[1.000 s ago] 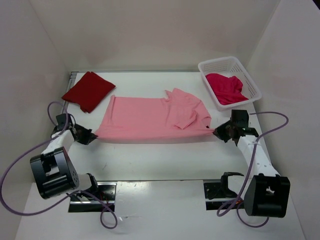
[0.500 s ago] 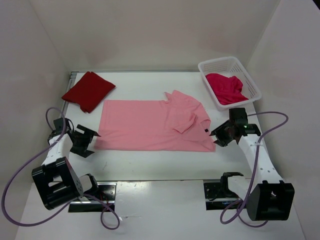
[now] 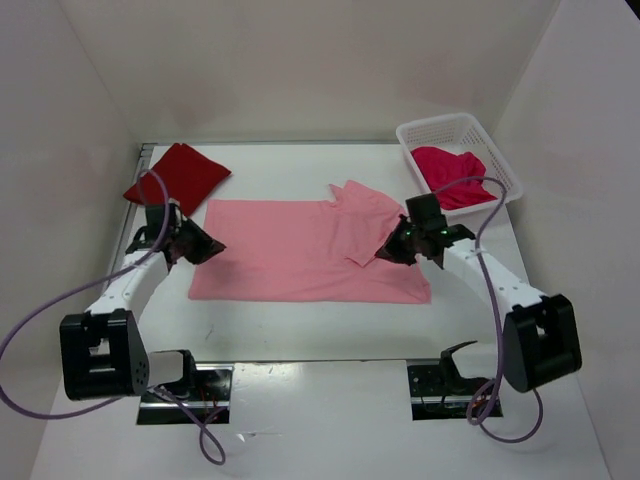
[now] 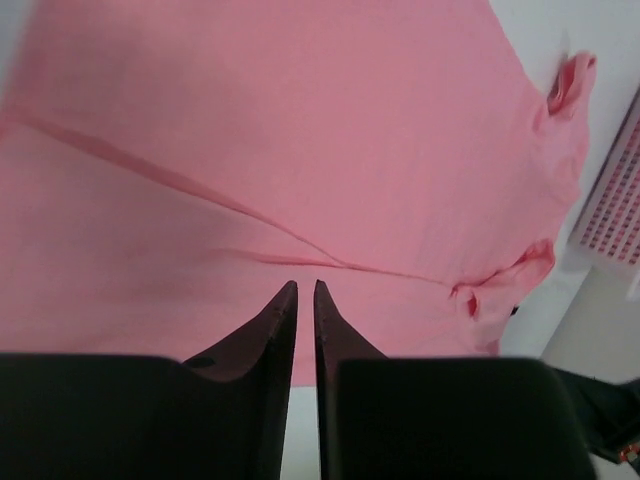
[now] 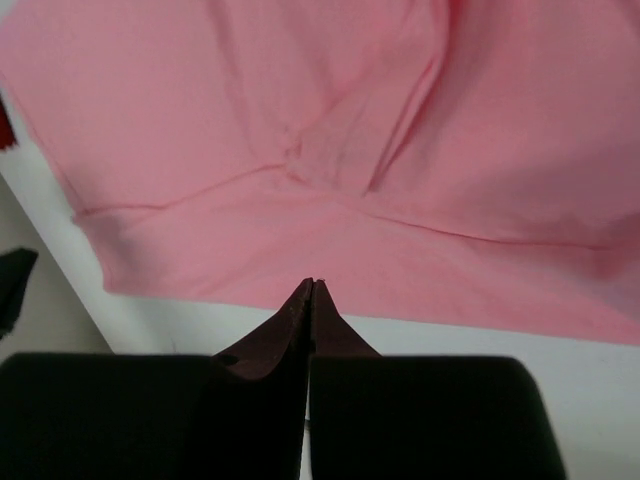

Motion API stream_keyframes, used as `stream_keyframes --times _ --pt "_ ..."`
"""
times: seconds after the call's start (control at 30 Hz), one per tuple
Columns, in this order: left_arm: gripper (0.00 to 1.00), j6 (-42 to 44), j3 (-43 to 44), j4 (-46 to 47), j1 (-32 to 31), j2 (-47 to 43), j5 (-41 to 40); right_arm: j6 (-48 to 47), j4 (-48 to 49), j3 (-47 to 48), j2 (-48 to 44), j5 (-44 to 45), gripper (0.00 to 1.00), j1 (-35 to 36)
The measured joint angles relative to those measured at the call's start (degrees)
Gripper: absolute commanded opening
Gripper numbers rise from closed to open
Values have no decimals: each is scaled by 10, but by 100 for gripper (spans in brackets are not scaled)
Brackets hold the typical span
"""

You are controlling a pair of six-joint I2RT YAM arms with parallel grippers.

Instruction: Fold and stack the t-shirts

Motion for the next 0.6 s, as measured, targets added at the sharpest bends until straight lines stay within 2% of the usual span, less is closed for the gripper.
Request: stream_keyframes --times 0.13,0.2,0.3,0.53,0.6 --pt "18 0 0 43 -87 50 -5 0 56 -2 73 -7 0 62" --pt "14 1 0 54 -126 66 -4 0 71 -9 88 0 0 67" --pt "14 4 0 68 -169 70 -5 -1 84 -28 84 21 0 66" --pt "14 4 -23 110 -193 90 0 -14 93 -53 115 53 0 66" --pt "17 4 -30 109 -194 100 0 -21 96 -50 135 61 0 66"
